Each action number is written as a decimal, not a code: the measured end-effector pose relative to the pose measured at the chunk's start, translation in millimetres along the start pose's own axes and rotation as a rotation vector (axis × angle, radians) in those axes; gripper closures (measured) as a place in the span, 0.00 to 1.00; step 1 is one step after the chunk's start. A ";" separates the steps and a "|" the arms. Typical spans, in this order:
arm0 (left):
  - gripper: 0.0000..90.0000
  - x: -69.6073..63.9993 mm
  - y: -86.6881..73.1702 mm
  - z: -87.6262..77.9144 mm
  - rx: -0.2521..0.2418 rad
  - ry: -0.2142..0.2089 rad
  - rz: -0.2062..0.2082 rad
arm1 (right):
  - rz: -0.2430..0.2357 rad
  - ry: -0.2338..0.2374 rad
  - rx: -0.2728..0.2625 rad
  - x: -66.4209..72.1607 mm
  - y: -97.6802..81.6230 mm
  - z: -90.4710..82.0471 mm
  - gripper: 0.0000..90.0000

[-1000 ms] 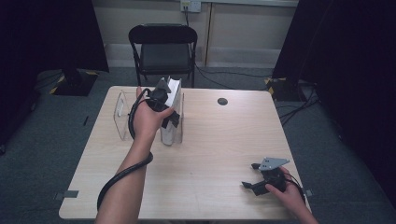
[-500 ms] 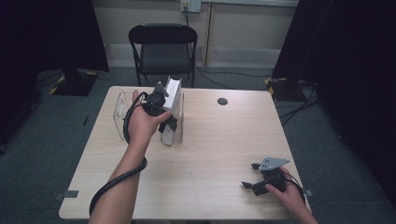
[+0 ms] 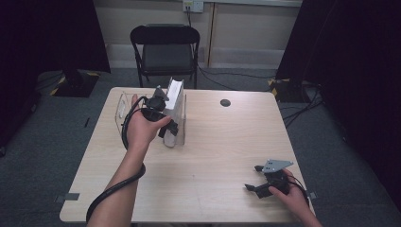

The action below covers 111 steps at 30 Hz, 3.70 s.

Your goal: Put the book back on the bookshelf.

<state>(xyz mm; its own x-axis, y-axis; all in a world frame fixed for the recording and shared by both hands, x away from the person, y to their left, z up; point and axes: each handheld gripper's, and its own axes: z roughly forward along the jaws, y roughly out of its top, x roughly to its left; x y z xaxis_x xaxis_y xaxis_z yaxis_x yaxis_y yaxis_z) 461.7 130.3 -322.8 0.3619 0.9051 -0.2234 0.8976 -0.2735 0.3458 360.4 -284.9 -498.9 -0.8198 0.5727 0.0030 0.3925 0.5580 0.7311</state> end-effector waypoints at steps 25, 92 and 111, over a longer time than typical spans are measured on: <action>0.25 -17.9 -9.3 12.9 0.011 -0.051 0.077 | 0.000 0.000 0.000 0.0 0.0 0.0 0.14; 0.27 -80.3 -17.2 70.2 0.044 -0.197 0.225 | -0.001 0.000 0.000 0.0 0.0 0.0 0.14; 0.27 -89.0 -25.1 95.5 0.074 -0.208 0.236 | -0.003 0.002 0.001 0.0 0.0 -0.1 0.14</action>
<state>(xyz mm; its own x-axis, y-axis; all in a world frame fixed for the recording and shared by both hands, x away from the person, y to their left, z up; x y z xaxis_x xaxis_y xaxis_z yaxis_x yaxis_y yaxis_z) 431.0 25.5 -398.6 0.5991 0.7302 -0.3286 0.7958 -0.4976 0.3450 360.4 -285.0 -498.9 -0.8216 0.5700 0.0023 0.3906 0.5600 0.7307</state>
